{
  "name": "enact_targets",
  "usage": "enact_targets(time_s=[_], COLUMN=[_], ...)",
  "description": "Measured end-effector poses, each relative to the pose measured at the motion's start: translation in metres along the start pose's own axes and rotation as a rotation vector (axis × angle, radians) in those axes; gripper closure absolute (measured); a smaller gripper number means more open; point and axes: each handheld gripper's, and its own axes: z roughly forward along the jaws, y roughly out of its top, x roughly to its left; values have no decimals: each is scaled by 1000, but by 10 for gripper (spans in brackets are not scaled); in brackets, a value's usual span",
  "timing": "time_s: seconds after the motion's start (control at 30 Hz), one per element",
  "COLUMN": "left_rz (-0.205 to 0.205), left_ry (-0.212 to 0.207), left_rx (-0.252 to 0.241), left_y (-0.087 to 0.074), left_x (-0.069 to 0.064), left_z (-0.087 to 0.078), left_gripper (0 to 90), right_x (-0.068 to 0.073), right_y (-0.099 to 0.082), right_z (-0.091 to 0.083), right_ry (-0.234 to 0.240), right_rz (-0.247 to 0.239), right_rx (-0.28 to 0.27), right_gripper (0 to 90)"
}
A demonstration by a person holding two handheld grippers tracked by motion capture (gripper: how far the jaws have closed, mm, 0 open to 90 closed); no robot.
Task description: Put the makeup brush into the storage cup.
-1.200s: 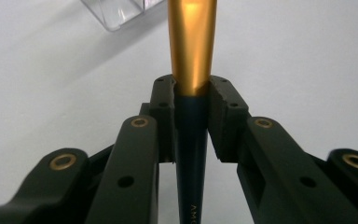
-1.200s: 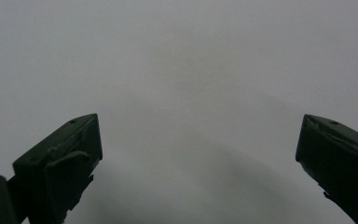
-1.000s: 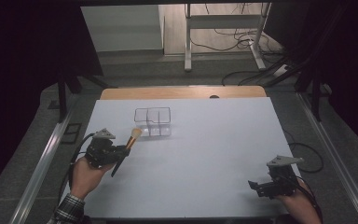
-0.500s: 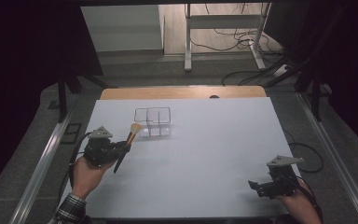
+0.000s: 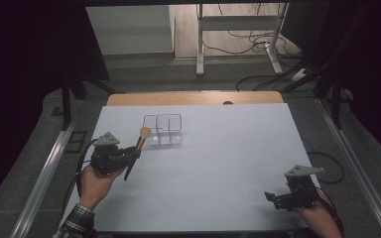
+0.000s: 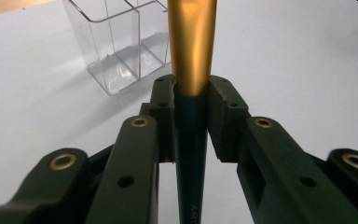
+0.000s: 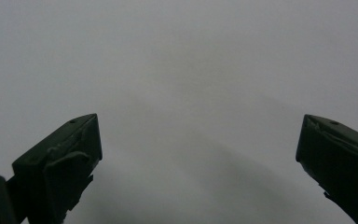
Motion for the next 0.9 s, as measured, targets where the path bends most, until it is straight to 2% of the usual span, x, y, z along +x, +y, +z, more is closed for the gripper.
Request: enact_targets(time_s=[0.23,0.4,0.7,0.9], left_rz=[5,-5,14,0], left_ry=[3,2,-3,-18], left_rx=[-32,-60,-69,-94], left_y=[6,10,20,28], left_x=[1,2,1,2], left_z=[1,3,11,15], left_gripper=[736,736,736,736], right_x=[-1,-2,-2,-1], right_y=[1,1,0,0], right_z=[-2,-3,-2,-2], right_ry=[7,8,9,8], right_rz=[12,19,14,11], right_rx=[-23,-37,-28,-24], right_gripper=[0,0,0,0])
